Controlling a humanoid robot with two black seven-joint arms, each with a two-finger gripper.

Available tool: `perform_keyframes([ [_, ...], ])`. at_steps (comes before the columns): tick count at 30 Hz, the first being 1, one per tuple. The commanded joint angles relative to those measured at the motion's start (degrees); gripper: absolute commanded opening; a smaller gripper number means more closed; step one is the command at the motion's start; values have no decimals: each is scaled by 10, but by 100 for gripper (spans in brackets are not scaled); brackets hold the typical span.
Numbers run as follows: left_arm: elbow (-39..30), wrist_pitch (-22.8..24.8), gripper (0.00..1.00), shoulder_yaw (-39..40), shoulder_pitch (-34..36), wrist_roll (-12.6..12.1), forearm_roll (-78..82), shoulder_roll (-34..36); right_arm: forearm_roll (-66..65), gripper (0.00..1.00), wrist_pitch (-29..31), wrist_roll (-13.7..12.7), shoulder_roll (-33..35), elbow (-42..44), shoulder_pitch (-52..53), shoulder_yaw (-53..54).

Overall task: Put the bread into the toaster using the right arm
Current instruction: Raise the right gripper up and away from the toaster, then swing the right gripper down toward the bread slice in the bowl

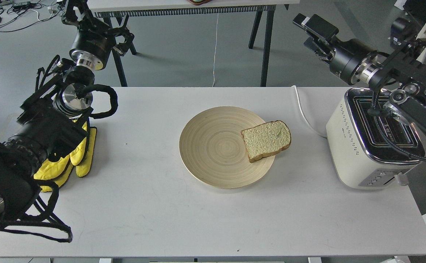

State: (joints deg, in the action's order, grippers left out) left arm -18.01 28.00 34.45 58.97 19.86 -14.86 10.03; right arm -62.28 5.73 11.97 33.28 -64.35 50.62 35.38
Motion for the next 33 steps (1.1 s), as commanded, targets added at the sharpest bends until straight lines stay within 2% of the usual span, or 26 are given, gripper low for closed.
perform_keyframes([
  [1, 0, 0, 100, 0, 0, 0, 0, -1, -29, 98, -19, 2, 2, -3, -17, -45],
  [6, 0, 0, 100, 0, 0, 0, 0, -2, -52, 98, -81, 1, -3, 7, -31, -140],
  [11, 0, 0, 100, 0, 0, 0, 0, -2, -52, 98, -143, 2, -39, 75, -33, -232],
  [17, 0, 0, 100, 0, 0, 0, 0, -2, -49, 96, -146, 3, -81, 113, -42, -235],
  [21, 0, 0, 100, 0, 0, 0, 0, -2, -46, 92, -146, 2, -117, 139, -57, -233],
  [25, 0, 0, 100, 0, 0, 0, 0, -2, -44, 86, -147, -7, -142, 165, -65, -231],
  [28, 0, 0, 100, 0, 0, 0, 0, -2, -35, 82, -149, -25, -156, 173, -71, -230],
  [33, 0, 0, 100, 0, 0, 0, 0, -2, -29, 82, -157, -39, -156, 171, -70, -232],
])
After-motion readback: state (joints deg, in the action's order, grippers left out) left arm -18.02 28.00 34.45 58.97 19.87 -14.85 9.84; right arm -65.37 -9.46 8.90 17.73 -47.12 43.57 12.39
